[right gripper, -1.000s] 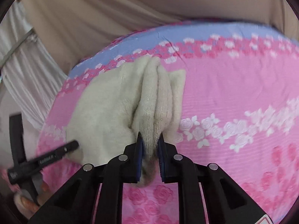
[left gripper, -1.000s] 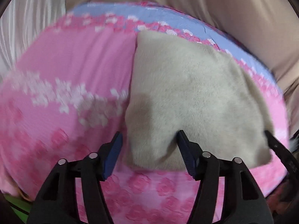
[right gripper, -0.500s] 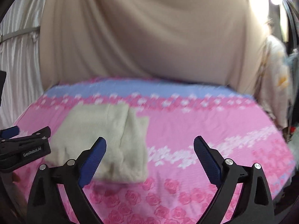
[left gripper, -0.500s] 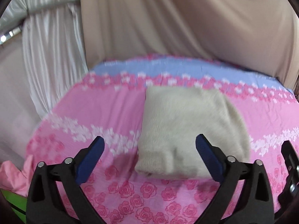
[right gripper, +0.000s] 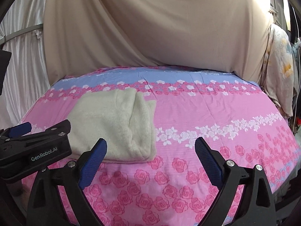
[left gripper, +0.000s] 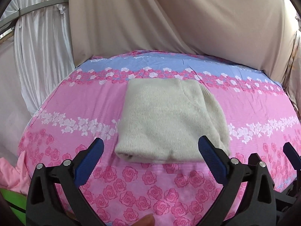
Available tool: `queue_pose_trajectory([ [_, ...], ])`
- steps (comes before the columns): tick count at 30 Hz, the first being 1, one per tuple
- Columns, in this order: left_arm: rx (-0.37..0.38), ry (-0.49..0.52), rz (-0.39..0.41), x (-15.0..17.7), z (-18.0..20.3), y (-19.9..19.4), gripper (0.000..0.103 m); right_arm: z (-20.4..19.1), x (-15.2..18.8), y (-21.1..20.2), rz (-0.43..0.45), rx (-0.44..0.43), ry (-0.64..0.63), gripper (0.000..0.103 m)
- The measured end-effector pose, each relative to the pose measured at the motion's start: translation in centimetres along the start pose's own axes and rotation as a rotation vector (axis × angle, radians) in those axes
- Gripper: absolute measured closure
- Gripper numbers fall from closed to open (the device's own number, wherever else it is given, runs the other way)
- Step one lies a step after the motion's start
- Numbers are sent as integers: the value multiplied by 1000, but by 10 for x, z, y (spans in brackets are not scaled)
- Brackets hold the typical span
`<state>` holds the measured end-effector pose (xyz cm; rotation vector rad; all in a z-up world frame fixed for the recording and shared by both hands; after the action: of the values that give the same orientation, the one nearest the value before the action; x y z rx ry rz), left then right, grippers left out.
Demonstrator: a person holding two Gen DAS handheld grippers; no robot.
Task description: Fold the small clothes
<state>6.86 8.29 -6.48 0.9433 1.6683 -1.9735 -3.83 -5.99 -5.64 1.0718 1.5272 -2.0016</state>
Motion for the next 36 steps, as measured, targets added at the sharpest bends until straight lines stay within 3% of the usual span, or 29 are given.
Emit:
queue_pose_trajectory([
  [6, -25, 18, 13, 8, -3, -6, 5, -6, 6, 0, -15, -13, -2, 10],
  [13, -57, -8, -3, 11, -21, -5, 5, 12, 13, 7, -69, -31, 129, 10],
  [20, -59, 9, -35, 19, -18, 0, 5, -1, 17, 13, -101, -84, 93, 10],
  [36, -84, 22, -79, 27, -21, 12, 5, -6, 25, 22, -138, -100, 100, 10],
])
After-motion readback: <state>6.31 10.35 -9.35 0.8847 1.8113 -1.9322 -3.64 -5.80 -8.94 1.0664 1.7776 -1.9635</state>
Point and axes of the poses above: each gripper's, at about its wrist camera, not at the fingertips, and y roughly the way its jaws point, z to its right, x to its underside, the point moved 9 cm from there along y, roughly the way its jaws point, and after that the axes turned 8 degrees about -y, right-handed, at the moved point
